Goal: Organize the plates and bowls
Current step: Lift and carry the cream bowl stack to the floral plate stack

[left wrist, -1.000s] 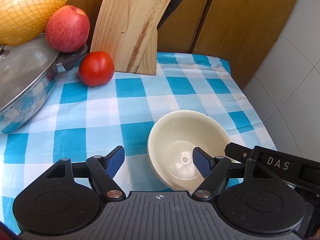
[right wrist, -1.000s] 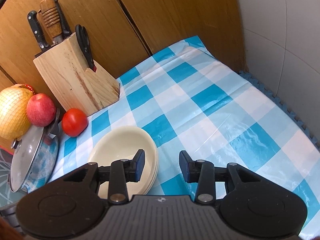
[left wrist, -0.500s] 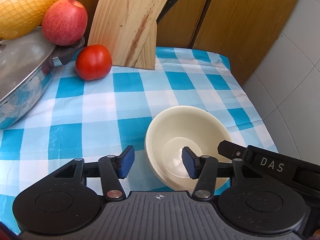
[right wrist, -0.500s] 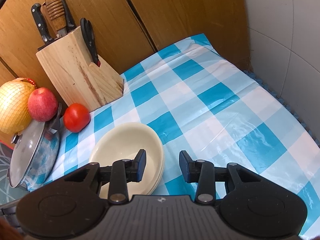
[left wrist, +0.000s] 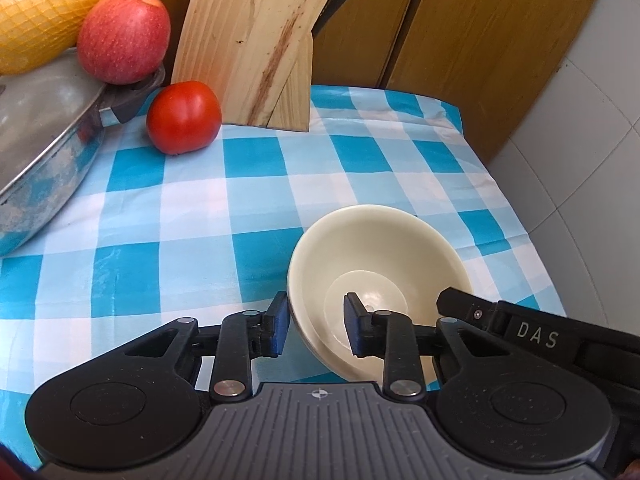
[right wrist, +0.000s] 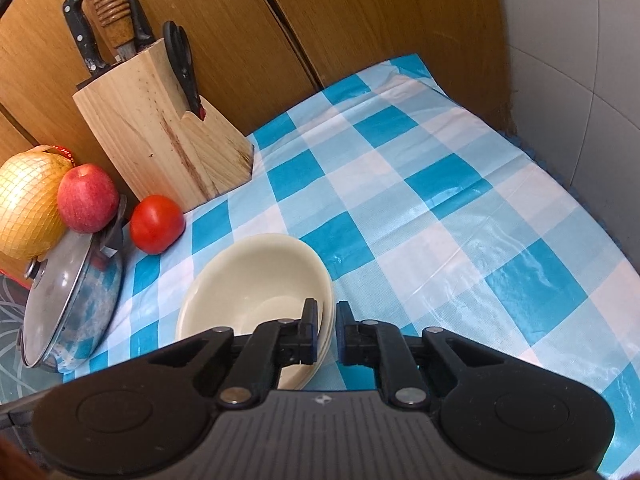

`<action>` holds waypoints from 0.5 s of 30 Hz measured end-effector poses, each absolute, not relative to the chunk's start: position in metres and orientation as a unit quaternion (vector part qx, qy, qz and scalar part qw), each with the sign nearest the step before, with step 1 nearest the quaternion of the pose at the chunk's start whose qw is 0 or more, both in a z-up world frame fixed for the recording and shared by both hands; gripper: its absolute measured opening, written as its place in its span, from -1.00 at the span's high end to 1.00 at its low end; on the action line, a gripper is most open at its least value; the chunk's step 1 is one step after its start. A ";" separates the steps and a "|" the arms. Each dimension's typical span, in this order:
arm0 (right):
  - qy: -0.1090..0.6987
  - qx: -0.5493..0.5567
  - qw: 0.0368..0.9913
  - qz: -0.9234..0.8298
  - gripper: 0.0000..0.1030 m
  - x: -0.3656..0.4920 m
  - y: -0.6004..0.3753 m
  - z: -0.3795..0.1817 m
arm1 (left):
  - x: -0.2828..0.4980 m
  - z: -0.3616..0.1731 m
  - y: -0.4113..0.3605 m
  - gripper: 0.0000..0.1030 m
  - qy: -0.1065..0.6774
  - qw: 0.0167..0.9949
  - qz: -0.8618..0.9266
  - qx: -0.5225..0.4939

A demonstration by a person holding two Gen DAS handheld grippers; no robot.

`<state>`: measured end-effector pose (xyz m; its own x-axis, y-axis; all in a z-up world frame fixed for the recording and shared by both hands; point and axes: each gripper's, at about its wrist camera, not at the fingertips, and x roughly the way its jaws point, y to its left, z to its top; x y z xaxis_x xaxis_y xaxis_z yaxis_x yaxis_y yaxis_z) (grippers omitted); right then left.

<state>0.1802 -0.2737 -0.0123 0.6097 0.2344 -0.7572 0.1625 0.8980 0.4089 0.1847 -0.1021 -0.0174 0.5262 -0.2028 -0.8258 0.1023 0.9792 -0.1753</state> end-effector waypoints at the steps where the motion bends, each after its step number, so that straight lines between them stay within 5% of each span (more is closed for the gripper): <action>1: 0.439 0.223 0.870 0.021 0.79 0.180 -0.273 -0.011 | 0.184 -0.017 -0.103 0.28 0.478 0.872 -0.086 -0.050; 15: 0.417 0.221 0.881 0.029 0.79 0.169 -0.276 0.006 | 0.176 -0.001 -0.103 0.28 0.455 0.885 -0.090 -0.049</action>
<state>0.1694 -0.2756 0.0060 0.6514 0.2347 -0.7215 0.1340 0.9004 0.4139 0.1758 -0.1032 -0.0010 0.5700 -0.2048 -0.7957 0.1154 0.9788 -0.1693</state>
